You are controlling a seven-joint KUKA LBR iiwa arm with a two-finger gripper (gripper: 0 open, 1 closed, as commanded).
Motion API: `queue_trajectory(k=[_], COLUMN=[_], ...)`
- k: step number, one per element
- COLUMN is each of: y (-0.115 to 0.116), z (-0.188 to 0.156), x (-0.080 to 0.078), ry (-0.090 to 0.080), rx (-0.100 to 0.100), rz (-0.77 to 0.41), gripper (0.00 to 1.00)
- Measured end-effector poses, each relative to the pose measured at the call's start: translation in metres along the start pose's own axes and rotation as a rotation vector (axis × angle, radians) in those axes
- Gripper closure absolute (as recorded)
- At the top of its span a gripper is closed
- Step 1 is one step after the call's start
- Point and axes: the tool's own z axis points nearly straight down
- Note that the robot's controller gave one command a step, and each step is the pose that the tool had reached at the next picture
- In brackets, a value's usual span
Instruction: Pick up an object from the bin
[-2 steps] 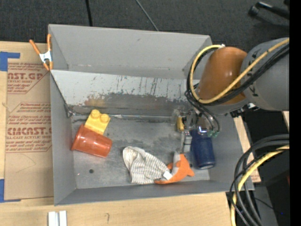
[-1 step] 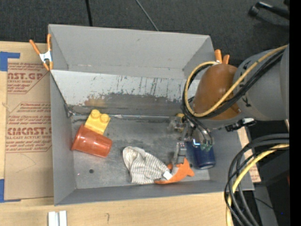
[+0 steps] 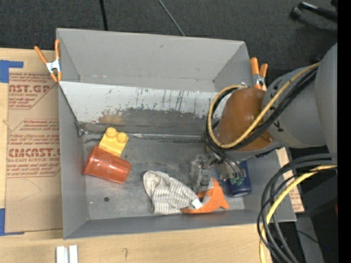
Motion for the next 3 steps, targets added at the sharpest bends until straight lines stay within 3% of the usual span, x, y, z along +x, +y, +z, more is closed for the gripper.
queue_trajectory(k=[1,2,3], y=[0.0,0.0,0.078], z=[0.0,0.0,0.0], x=[0.0,0.0,0.014], ry=[0.0,0.0,0.0], rx=[0.0,0.0,-0.002], rz=[0.0,0.0,0.305], gripper=[0.0,0.0,1.0])
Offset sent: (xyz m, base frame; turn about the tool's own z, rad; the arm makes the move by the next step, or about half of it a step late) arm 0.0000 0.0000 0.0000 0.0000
